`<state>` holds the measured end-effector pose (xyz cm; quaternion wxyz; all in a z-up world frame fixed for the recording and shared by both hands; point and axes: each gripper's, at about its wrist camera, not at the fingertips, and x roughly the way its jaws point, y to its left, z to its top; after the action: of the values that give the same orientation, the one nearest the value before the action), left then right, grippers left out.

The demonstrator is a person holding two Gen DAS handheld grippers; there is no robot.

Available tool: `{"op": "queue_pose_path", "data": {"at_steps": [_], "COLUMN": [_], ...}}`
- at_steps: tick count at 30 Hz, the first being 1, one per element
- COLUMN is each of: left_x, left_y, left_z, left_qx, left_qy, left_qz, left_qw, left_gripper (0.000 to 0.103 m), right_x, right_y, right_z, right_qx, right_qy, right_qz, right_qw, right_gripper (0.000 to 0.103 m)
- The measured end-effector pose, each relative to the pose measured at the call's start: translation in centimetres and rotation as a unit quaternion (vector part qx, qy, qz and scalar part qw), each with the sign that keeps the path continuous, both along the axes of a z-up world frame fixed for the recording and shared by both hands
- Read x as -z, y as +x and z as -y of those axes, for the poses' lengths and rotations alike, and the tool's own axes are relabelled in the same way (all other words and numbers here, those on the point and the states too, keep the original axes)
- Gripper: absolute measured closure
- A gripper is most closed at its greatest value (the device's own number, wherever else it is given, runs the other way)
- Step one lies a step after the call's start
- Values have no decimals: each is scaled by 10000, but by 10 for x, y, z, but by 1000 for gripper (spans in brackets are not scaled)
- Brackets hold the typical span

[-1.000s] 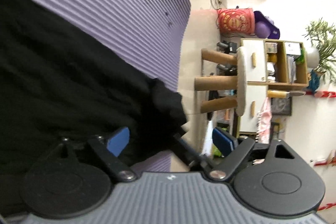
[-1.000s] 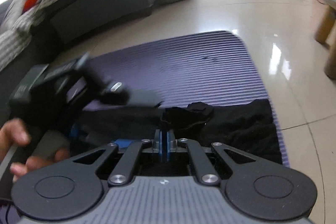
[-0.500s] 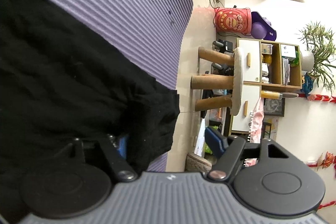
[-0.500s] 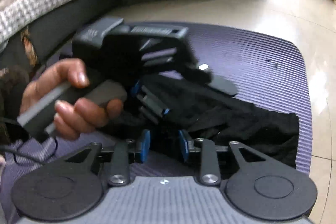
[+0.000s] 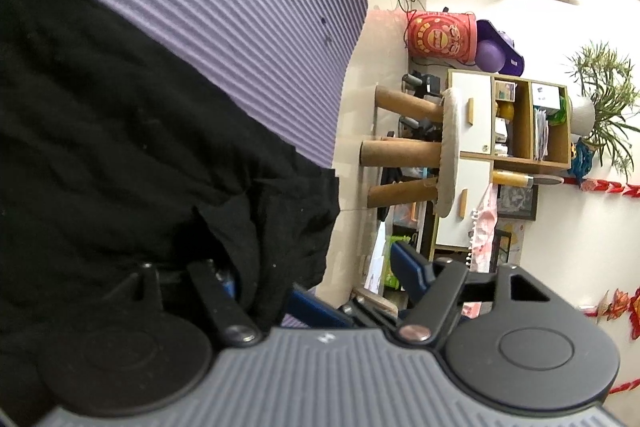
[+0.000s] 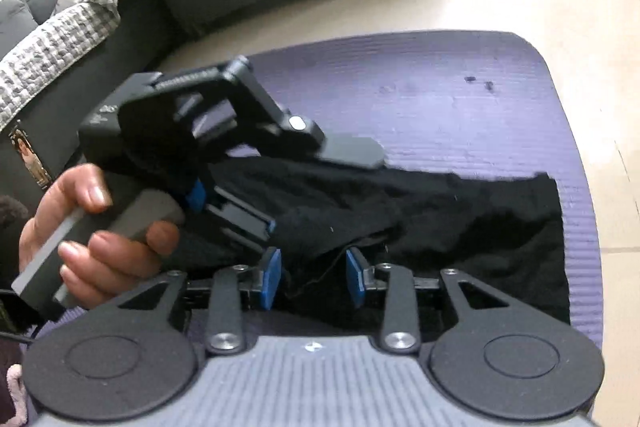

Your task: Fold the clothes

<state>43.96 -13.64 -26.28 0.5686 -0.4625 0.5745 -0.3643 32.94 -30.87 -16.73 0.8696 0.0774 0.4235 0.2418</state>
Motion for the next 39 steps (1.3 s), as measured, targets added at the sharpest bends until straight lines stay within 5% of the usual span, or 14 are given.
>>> {"op": "queue_pose_path", "data": {"at_steps": [8,13,15,16,24,39], "left_x": [0,1,1,-1,-36,-68], "left_y": [0,-3,-3,-3,-8,-22], "left_z": [1,-3,-5,-6,-28,-148], "left_qx": [11,32,9,-10,14,-179], "left_qy": [72,510,759,877,1906,3051], "left_qz": [16,167,286,354,1396,1594], "left_qw": [10000,9986,9967,9955,9717,9387], "left_gripper": [36,66,96,102,101,101], "right_x": [-7,-8,-7,-6,-5,-2], "right_y": [-9,-13,-13,-12,-7,20], "right_z": [-7,11,14,14,12,-59], "right_qx": [-542,-318,-251,-225,-205,-601], "right_qy": [272,54,-26,-68,-232,-707], "right_qz": [-104,-184,-173,-160,-89,-41], "right_qw": [9981,9993,9995,9996,9995,9957], "right_gripper": [65,63,62,62,59,58]}}
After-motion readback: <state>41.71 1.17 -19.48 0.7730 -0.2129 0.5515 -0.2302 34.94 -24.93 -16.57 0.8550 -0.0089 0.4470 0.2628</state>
